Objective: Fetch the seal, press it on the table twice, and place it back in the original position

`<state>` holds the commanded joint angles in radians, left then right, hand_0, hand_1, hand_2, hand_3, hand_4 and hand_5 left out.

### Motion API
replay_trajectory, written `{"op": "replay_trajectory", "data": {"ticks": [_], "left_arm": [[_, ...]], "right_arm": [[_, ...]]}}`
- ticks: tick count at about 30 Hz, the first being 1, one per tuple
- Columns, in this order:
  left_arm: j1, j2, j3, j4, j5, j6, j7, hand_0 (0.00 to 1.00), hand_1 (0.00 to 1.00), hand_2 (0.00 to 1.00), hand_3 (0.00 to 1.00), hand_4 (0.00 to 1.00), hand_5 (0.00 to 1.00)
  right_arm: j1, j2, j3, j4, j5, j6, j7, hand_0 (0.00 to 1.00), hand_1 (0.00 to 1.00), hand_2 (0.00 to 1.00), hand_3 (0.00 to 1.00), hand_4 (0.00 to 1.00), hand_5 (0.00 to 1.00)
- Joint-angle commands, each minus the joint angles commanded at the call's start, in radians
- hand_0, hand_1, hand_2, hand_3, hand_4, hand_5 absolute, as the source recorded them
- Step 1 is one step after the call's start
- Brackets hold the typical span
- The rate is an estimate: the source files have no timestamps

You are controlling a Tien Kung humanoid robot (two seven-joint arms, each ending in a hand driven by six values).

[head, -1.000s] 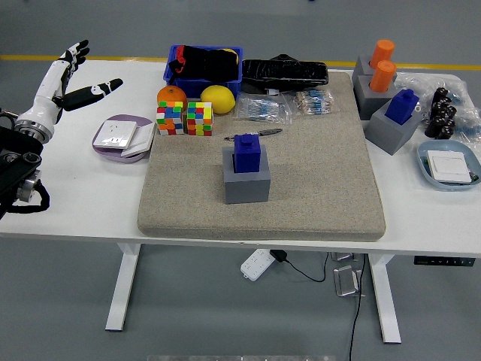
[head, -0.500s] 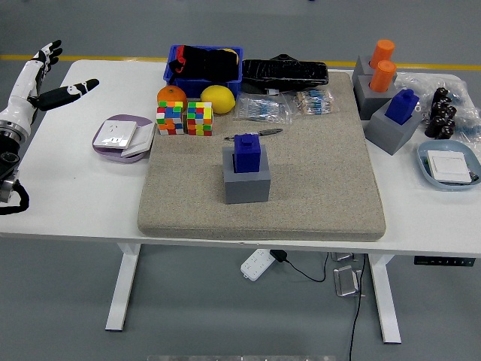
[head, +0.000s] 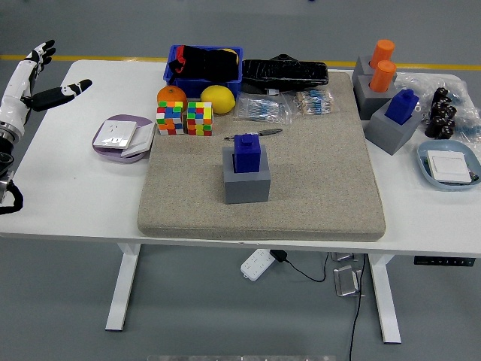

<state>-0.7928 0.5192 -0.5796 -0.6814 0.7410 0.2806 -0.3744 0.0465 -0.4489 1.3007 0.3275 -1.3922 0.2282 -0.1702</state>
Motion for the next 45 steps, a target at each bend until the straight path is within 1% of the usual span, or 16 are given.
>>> {"op": "replay_trajectory", "data": {"ticks": [5,6,17,18,39,45], "left_arm": [[-0.003,0.005,0.010,-0.002,0.001,-0.001,0.003,0.998,0.986,0.989,0.995,0.944,0.324],[-0.002,0.006,0.010,-0.003,0.000,-0.001,0.004,0.998,0.979,0.987,0.993,0.912,0.273],[0.001,0.011,0.016,-0.008,0.002,-0.001,0.006,0.998,0.975,0.984,0.991,0.923,0.273],[0.000,0.011,0.017,-0.010,0.002,-0.001,0.007,0.998,0.967,0.981,0.990,0.949,0.291],[-0.010,0.010,0.037,-0.026,0.007,0.000,0.006,0.998,0.959,0.978,0.988,0.923,0.284],[-0.016,0.014,0.041,-0.030,0.010,0.001,0.005,0.998,0.959,0.976,0.988,0.917,0.271]], "right_arm": [[0.011,-0.006,-0.001,-0.007,-0.006,0.000,-0.001,0.833,0.741,0.735,0.710,0.817,0.601],[0.013,-0.007,-0.005,-0.007,-0.006,0.000,-0.001,0.833,0.741,0.735,0.710,0.817,0.600],[0.019,-0.009,-0.029,-0.007,0.004,0.000,0.000,0.832,0.741,0.736,0.709,0.816,0.604],[0.020,-0.009,-0.030,-0.007,0.004,0.000,0.000,0.832,0.741,0.735,0.709,0.815,0.605],[0.020,-0.016,-0.047,-0.006,0.005,0.001,0.000,0.831,0.741,0.736,0.709,0.814,0.606],[0.019,-0.019,-0.046,-0.004,0.002,0.000,0.001,0.831,0.742,0.736,0.709,0.814,0.606]]}}
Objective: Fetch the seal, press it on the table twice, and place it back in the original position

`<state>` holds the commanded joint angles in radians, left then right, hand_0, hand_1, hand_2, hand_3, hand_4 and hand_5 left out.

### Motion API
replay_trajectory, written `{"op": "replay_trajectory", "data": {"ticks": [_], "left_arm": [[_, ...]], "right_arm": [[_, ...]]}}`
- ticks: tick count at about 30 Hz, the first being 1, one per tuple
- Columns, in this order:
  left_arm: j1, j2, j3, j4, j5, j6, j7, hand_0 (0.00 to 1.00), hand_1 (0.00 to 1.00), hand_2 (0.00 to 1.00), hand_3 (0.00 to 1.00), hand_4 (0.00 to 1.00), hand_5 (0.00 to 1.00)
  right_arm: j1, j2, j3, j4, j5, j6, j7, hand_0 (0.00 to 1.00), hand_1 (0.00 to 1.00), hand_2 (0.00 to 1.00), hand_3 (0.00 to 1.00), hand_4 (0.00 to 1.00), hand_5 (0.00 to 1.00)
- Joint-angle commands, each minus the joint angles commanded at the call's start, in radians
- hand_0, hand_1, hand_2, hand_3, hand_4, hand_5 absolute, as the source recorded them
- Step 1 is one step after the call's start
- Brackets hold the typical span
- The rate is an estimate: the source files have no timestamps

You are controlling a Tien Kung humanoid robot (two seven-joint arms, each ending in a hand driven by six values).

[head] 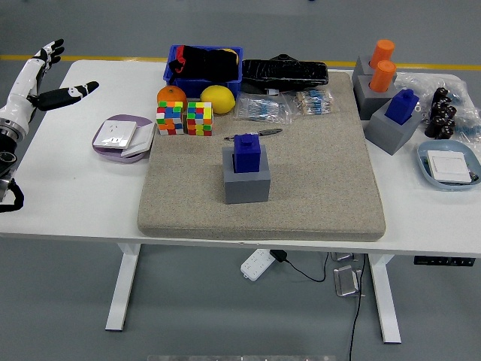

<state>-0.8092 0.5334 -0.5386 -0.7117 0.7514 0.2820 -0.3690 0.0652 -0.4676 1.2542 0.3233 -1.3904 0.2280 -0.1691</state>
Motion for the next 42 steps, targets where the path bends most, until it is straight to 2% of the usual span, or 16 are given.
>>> {"op": "replay_trajectory", "data": {"ticks": [42], "left_arm": [[-0.014,0.004,0.020,-0.009,0.010,0.003,0.003,0.998,0.951,0.972,0.984,0.882,0.240]], "right_arm": [[-0.006,-0.017,-0.025,0.006,0.005,0.000,0.001,0.831,0.741,0.736,0.708,0.806,0.607]]}}
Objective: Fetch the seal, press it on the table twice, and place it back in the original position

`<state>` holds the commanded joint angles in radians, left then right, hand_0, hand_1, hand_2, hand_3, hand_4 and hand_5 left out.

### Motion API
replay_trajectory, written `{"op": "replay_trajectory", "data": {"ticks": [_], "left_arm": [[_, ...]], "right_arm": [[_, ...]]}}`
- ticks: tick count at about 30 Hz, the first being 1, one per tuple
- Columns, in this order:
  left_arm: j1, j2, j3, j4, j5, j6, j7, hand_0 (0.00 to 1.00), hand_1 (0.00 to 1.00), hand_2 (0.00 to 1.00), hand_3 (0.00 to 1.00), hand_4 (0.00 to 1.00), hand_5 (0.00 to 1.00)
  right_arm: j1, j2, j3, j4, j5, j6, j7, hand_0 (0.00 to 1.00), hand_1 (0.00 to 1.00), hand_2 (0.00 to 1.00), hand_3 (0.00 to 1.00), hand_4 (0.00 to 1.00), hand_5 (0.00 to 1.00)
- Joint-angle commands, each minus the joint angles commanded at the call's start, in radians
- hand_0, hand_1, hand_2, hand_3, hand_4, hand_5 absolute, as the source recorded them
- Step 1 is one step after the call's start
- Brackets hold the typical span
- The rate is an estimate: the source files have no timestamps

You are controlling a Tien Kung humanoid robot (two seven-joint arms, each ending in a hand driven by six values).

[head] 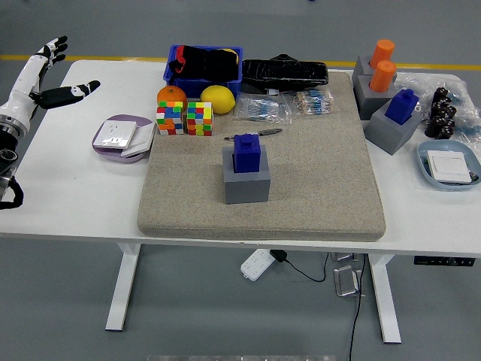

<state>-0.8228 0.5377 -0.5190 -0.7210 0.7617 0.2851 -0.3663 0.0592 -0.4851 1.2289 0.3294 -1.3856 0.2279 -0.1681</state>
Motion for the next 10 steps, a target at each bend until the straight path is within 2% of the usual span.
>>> {"op": "replay_trajectory", "data": {"ticks": [10], "left_arm": [[-0.002,0.001,-0.011,0.000,0.001,0.000,0.000,0.998,0.950,0.972,0.984,0.880,0.238]], "right_arm": [[0.002,0.000,0.011,-0.001,-0.002,0.001,0.000,0.830,0.741,0.736,0.707,0.797,0.603]]}}
